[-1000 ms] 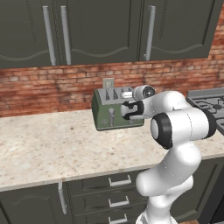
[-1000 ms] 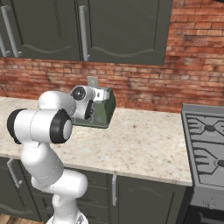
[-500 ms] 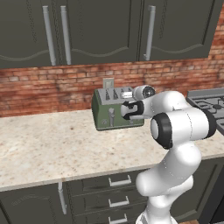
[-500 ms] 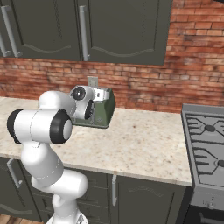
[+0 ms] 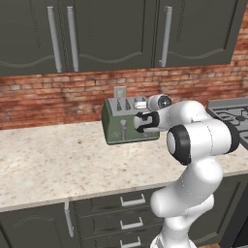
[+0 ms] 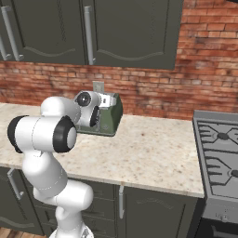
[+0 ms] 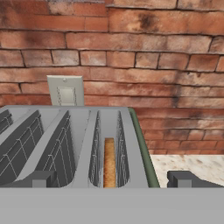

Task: Start the toaster. Once the lever pops up, take the bread to the plate on the dining counter.

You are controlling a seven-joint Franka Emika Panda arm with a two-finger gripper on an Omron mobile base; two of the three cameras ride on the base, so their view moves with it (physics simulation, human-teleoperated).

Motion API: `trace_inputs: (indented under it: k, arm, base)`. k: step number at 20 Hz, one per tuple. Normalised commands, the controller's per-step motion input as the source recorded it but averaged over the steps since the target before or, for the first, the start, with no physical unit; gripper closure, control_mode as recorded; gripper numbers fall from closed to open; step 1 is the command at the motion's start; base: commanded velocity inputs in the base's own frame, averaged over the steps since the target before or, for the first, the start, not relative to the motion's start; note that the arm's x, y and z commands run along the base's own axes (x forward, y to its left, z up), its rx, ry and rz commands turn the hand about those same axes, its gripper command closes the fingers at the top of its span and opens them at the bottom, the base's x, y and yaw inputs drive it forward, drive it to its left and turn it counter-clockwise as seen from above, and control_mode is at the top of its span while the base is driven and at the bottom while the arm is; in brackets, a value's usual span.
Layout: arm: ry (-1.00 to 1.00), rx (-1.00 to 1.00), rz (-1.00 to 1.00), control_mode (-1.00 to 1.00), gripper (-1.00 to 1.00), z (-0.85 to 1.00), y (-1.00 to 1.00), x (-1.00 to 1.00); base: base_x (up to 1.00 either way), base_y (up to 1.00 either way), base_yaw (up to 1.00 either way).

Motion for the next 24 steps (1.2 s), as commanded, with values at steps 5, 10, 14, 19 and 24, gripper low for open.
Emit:
trace_inputs:
  k: [5,10,14,19,24]
  arm:
    - [0.00,0.00,0.00,-1.00,-1.00,0.00,0.00,0.00]
    - [0.00,0.00,0.00,-1.00,-1.00,0.00,0.00,0.00]
    - [0.00,0.00,0.00,-1.00,-1.00,0.00,0.00,0.00]
    - [0.00,0.00,0.00,-1.00,-1.00,0.00,0.00,0.00]
    - [0.00,0.00,0.00,-1.00,-1.00,0.00,0.00,0.00]
  base:
    - [0.00,0.00,0.00]
    - [0.00,0.00,0.00]
    - [0.00,0.00,0.00]
    - [0.00,0.00,0.00]
    - [0.00,0.00,0.00]
